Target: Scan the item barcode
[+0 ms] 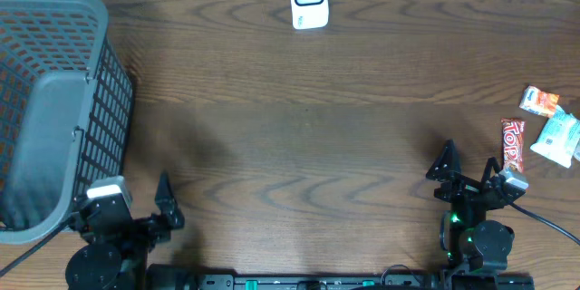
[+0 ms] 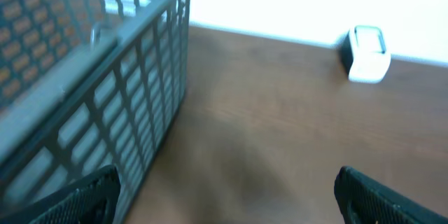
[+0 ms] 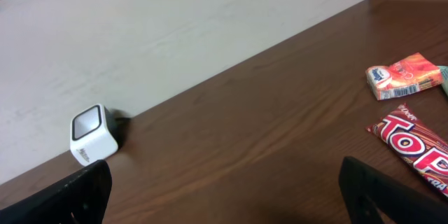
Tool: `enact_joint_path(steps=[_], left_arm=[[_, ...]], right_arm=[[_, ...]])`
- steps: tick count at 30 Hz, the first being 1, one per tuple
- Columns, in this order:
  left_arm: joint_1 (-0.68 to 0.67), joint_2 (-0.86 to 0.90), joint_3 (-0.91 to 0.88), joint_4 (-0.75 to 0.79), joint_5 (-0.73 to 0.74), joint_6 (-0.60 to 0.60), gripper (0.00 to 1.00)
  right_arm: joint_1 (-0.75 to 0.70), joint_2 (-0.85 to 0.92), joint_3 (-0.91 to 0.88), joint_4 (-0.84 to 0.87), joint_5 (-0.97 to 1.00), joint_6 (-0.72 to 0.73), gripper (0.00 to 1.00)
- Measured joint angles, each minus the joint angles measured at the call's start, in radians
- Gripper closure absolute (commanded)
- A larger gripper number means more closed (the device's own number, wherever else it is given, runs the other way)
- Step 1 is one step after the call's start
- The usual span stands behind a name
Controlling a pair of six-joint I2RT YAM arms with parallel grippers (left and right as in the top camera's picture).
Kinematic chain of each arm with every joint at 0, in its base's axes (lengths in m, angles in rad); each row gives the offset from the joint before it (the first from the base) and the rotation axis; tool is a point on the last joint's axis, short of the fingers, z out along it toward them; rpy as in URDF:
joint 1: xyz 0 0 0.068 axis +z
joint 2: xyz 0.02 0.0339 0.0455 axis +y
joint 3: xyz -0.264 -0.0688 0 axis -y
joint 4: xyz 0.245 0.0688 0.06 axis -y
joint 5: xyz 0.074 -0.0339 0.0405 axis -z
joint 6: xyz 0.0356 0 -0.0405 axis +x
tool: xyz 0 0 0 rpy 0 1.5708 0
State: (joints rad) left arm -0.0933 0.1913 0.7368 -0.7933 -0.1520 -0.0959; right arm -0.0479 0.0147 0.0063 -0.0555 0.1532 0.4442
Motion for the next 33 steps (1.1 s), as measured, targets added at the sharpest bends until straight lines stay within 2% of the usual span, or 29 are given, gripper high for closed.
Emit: enact_joint_path(steps=[8,14,23,33], left_arm=[[0.040,0.000,-0.269,0.467,0.022,0.019,0.02],[0.047,-0.045,-0.464,0.681,0.042,0.022,0.02],[0.045,-0.155,-0.660,0.723,0.050,0.022,0.02],[0.031,-0.179,-0.698,0.740,0.061,0.026,0.02]], right_arm=[[0.000,0.000,0.000,0.000,-0.001,0.000,0.01],[0.000,0.000,0.000,0.000,-0.003,0.000,0.01],[0.000,0.000,0.000,0.000,-0.003,0.000,0.01],[0.000,0.000,0.000,0.000,-0.003,0.000,0.01]])
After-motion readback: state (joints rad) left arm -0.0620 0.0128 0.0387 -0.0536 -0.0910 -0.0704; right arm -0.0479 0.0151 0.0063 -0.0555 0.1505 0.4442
